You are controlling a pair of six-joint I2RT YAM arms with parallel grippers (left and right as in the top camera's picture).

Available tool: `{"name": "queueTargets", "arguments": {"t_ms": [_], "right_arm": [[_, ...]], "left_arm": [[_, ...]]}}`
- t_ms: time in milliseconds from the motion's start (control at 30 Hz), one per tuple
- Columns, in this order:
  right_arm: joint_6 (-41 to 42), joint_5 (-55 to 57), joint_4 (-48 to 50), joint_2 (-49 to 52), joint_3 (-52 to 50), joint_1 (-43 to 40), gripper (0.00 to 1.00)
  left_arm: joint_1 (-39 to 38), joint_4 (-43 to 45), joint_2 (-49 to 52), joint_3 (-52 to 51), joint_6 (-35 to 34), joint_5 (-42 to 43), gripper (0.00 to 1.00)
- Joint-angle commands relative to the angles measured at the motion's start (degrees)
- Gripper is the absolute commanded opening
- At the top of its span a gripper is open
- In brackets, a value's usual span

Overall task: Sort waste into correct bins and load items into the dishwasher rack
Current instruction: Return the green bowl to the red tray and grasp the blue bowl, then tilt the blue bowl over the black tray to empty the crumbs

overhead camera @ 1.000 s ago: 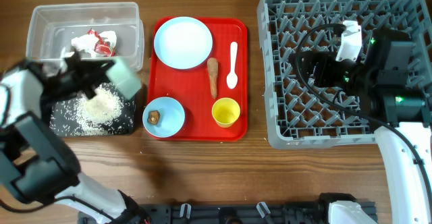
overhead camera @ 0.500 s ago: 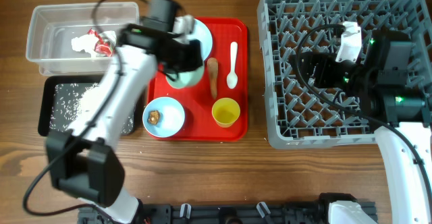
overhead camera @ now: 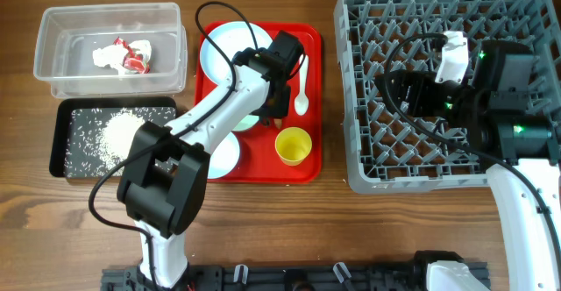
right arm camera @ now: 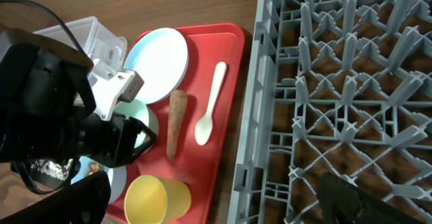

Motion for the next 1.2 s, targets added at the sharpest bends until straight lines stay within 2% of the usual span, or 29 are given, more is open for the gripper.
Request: {"name": "queueTargets", "arguments": {"t_ms": [0, 67, 167, 267, 367, 500, 567, 633, 700, 833, 1033, 1167], "right_arm": [[0.33, 0.79, -0.04, 0.33, 1.16, 0.39, 1.0], [0.33, 0.79, -0.22, 0.33, 1.16, 0.39, 1.0], [0.31, 0.79, -0.5, 0.37, 1.11, 0.39, 1.0], [0.2, 0.81, -0.55, 0.57, 1.05, 0.39, 1.0], [0.17, 0.85, -0.74, 1.31, 1.05, 0.39, 1.0], [0.24, 0.94, -0.94, 2.93, 1.05, 0.39, 1.0], [0.35, 0.94, -0.98, 3.58, 1.05, 0.39, 1.0], [0.33, 0.94, -1.05, 3.87, 1.05, 0.42, 1.0], [0.35, 0.94, -0.98, 3.87, 1.05, 0.42, 1.0], [0.37, 0.94, -0.98, 3.87, 1.05, 0.42, 1.0], [0.39, 0.92, -0.96, 3.87, 1.05, 0.39, 1.0], [0.37, 0.92, -0.96, 3.87, 1.05, 0.39, 1.0]], "left_arm": [[0.5, -2.78, -2.29, 3.37, -1.11, -1.57, 0.63], [0.59, -8.15, -4.22, 4.7, -3.34, -1.51, 0.63], [0.59, -18.14, -5.55, 4.61, -10.69, -1.51, 0.62], [0.42, -22.84, -5.55, 2.27, -13.31, -0.87, 0.61], [0.42, -21.11, -5.55, -3.08, -13.25, -0.9, 0.57], [0.44, -13.77, -5.55, -12.76, -12.98, -0.9, 0.52], [0.44, -10.64, -5.55, -15.69, -12.98, -0.9, 0.43], [0.44, -8.48, -5.55, -17.44, -13.0, -0.9, 0.18], [0.44, -7.91, -5.55, -17.42, -13.03, -0.85, 0.04], [0.44, -11.15, -5.62, -15.72, -12.35, 0.57, 0.04], [1.09, -19.28, -10.49, -4.39, -11.02, 2.45, 0.04], [5.49, -19.74, -16.41, 0.7, -5.38, 7.56, 0.04]]}}
